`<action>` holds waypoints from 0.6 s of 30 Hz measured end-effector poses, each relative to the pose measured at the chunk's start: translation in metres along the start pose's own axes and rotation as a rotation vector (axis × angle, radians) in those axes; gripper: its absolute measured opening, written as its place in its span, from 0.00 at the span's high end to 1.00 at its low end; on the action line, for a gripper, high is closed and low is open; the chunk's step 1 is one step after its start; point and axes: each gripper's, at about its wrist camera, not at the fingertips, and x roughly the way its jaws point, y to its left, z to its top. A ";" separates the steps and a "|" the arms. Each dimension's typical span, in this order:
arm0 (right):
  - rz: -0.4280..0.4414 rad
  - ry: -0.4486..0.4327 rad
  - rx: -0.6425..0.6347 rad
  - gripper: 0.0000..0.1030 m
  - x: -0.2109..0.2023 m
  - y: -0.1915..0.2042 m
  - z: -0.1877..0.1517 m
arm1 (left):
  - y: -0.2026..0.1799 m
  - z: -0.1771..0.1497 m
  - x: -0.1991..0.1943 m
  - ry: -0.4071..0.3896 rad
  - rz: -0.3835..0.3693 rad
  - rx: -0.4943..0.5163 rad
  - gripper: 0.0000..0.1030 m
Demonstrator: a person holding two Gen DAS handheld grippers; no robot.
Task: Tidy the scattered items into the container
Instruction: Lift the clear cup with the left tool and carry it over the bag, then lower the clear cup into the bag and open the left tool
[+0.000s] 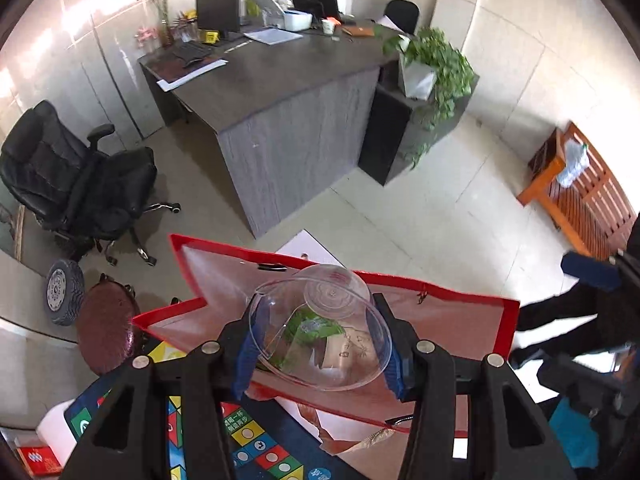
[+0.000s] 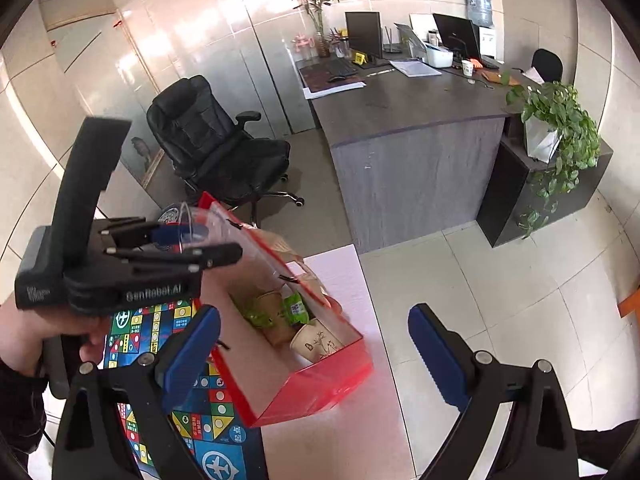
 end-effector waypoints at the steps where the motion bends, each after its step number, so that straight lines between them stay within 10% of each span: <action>1: 0.001 0.005 0.003 0.05 0.003 -0.001 0.000 | -0.002 -0.001 0.003 0.007 -0.001 0.011 0.46; 14: 0.019 0.067 -0.038 0.05 0.043 0.013 0.004 | 0.004 -0.009 0.027 0.071 0.004 0.012 0.44; 18: 0.018 0.071 -0.042 0.05 0.047 0.015 0.001 | 0.010 -0.010 0.029 0.070 0.030 -0.021 0.22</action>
